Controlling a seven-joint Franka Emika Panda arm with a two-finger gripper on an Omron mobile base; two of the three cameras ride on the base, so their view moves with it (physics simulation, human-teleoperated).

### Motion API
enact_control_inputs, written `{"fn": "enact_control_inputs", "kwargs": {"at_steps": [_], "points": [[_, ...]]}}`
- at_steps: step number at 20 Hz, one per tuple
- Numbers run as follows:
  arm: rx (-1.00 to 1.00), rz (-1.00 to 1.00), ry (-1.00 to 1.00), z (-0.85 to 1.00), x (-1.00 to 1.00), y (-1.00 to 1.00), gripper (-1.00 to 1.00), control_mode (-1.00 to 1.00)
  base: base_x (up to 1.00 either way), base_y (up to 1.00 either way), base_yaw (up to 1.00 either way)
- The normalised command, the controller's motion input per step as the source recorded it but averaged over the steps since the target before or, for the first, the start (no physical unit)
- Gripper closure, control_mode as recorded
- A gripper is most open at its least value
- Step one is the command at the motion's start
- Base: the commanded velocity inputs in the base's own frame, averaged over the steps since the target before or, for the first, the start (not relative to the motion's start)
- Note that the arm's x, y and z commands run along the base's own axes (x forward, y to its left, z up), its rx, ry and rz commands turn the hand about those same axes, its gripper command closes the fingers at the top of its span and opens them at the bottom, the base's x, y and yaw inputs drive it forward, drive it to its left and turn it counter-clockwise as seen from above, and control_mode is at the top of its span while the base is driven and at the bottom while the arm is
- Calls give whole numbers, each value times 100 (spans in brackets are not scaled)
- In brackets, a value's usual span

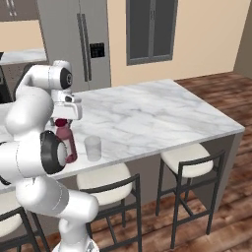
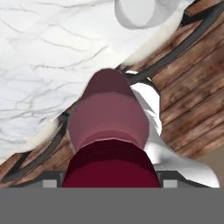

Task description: There is a wine glass and glass cup on the dining counter. Place the wine bottle next to the wine glass and the juice bottle next to the glass cup.

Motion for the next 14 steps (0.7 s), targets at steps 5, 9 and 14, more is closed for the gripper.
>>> {"fn": "enact_control_inputs", "kwargs": {"at_steps": [5,9,14], "points": [[0,0,0,-26,41,8,100,-100,0,0,0],[2,0,0,-26,32,15,100,-100,0,0,0],[0,0,0,-27,26,12,100,-100,0,0,0]]}}
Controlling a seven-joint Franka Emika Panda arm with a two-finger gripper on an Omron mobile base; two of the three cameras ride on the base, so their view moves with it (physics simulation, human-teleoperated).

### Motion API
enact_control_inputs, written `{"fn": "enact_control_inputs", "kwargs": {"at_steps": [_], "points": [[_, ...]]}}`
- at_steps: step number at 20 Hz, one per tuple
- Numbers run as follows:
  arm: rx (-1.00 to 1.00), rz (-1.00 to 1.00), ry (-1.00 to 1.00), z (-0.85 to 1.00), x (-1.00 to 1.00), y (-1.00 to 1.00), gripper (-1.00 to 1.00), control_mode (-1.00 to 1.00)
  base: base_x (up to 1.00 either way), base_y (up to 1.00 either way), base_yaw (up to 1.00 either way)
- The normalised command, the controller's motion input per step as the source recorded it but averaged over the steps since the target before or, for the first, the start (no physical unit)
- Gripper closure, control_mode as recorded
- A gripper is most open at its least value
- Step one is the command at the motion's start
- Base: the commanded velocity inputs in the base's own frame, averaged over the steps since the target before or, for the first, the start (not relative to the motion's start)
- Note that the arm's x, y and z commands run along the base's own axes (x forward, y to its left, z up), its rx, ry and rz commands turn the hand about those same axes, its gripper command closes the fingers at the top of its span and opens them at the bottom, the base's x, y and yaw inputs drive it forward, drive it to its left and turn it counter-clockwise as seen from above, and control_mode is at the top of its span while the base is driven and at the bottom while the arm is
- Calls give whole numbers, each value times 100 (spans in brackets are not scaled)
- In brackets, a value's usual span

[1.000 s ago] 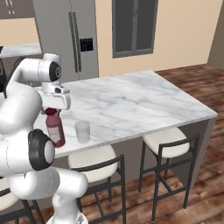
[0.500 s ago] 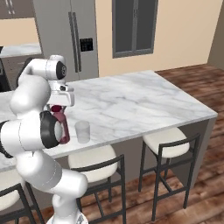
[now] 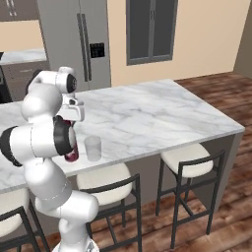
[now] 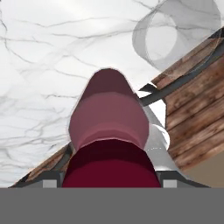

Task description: There is a wine glass and glass cup on the dining counter. Place the wine bottle next to the wine glass and the juice bottle next to the glass cup.

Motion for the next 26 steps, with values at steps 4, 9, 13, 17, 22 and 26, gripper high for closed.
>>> {"fn": "enact_control_inputs", "kwargs": {"at_steps": [4,9,13,17,22,26], "points": [[0,0,0,-24,22,2,100,-100,0,0,0],[0,0,1,-24,26,0,100,-100,0,0,0],[0,0,0,-22,21,0,100,-100,0,0,0],[0,0,0,-24,16,0,100,-100,0,0,0],[0,0,0,-20,13,0,100,-100,0,0,0],[0,0,0,-26,1,0,100,-100,0,0,0]]}}
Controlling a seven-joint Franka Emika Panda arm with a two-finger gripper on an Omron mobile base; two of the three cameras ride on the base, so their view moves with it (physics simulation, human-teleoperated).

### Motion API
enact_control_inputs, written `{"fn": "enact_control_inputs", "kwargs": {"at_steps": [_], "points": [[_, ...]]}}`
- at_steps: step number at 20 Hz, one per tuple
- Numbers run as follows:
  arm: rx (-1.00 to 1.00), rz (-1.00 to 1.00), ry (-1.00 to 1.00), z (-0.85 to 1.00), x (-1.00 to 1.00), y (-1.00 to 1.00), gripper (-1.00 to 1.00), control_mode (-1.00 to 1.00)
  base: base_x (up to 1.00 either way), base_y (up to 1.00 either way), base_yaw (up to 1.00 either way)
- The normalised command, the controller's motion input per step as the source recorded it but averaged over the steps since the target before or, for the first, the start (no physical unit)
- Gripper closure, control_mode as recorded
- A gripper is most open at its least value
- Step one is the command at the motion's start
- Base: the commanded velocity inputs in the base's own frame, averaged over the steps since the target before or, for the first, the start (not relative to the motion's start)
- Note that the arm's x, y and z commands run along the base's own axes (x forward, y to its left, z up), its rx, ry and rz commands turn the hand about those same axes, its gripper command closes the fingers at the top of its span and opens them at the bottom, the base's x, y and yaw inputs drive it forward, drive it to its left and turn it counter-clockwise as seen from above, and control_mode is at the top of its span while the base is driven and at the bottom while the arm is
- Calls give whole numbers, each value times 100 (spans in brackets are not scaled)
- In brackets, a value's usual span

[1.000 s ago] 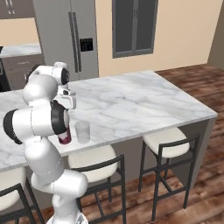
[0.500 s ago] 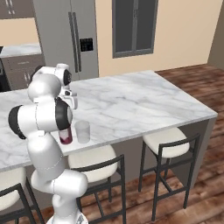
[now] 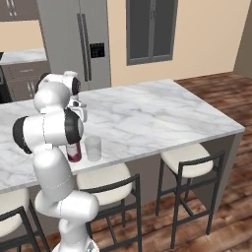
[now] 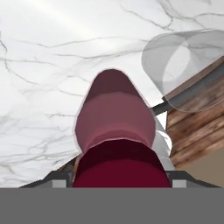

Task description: There is a wine glass and glass cup on the dining counter. Place the wine bottle next to the wine glass and the juice bottle next to the glass cup.

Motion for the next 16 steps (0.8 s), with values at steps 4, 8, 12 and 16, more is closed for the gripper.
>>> {"fn": "enact_control_inputs", "kwargs": {"at_steps": [4,8,12,16], "points": [[0,0,0,-30,-5,0,-100,-100,0,0,0],[0,0,0,-25,-8,-1,-100,-100,0,0,0],[0,0,-2,-4,-19,-5,-100,-100,0,0,0],[0,0,-4,0,-11,-9,-100,-100,0,0,0]]}}
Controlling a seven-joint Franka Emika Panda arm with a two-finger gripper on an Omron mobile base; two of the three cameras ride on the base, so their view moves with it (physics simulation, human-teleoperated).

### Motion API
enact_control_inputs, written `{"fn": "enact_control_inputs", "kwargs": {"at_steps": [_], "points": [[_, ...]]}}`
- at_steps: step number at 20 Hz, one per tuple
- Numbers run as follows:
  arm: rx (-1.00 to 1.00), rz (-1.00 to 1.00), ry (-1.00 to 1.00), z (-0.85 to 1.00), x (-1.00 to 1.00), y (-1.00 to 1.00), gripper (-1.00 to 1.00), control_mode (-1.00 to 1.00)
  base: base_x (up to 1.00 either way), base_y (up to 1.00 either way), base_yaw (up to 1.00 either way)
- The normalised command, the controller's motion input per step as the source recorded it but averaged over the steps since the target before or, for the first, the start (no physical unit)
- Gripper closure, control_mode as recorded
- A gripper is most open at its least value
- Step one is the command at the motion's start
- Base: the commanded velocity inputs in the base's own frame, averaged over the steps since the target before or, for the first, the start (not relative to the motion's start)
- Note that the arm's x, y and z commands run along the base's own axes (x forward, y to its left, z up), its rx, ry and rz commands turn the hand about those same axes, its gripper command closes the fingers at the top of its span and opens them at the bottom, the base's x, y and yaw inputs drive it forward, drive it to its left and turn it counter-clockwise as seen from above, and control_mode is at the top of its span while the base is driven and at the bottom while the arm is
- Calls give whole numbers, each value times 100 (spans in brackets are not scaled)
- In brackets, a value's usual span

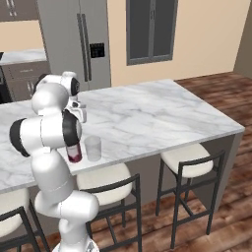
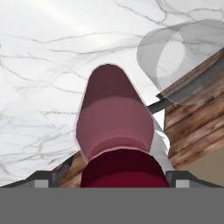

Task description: There is a wine glass and glass cup on the dining counter. Place the wine bottle next to the wine glass and the juice bottle next to the glass cup.

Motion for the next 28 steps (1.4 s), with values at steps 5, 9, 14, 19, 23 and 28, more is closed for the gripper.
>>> {"fn": "enact_control_inputs", "kwargs": {"at_steps": [5,9,14,19,23,28], "points": [[1,0,0,6,-10,-4,-100,-100,0,0,0],[0,0,-3,17,-12,0,-100,-100,0,0,0],[0,0,-6,16,-16,0,-100,-100,0,0,0],[0,0,-11,13,-30,0,-100,-100,0,0,0],[0,0,-31,1,-68,0,-100,-100,0,0,0],[0,0,-35,3,-71,-2,-100,-100,0,0,0]]}}
